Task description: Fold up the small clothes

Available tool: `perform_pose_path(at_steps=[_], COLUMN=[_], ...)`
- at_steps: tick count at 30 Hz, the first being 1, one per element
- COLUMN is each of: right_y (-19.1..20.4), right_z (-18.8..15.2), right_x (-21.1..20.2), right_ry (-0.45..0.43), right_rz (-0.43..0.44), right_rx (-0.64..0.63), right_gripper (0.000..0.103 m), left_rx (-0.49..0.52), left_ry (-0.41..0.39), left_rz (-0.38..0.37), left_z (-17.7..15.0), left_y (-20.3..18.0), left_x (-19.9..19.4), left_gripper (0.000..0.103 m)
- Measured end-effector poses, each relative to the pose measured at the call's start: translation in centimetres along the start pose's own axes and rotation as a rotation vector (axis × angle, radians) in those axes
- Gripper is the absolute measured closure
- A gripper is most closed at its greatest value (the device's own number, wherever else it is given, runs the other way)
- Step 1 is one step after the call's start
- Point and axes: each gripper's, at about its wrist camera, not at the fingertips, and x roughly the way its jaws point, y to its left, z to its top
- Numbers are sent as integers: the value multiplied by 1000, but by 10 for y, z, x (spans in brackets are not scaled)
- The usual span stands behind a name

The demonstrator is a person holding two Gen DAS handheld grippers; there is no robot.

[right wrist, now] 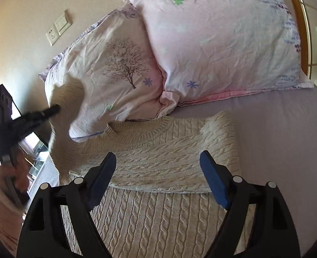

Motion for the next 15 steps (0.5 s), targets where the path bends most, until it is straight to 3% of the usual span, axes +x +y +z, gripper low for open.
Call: perform_pose_path(at_steps=[2, 4, 6, 8, 10, 13, 15], right_y=[-16, -31, -43, -55, -74, -100, -111], right_z=[-1, -3, -1, 3, 7, 7, 5], right_x=[3, 7, 9, 14, 24, 42, 53], right_ry=[34, 83, 107, 108, 122, 131, 140], right_rz=[6, 17, 21, 5, -8, -95, -170], right_rx=[63, 112, 133, 170, 252, 346, 366], right_gripper=[21, 22, 24, 35, 46, 49, 54], left_rx=[132, 184, 132, 55, 8, -12, -37], left_ry=[169, 222, 182, 122, 71, 60, 66], left_rz=[-45, -54, -52, -5, 77, 209, 290], left_z=[-38, -63, -70, -71, -75, -83, -93], left_y=[-55, -71, -50, -18, 12, 43, 63], left_x=[52, 62, 41, 8, -26, -57, -72], left_gripper=[88, 88, 88, 72, 60, 43, 39])
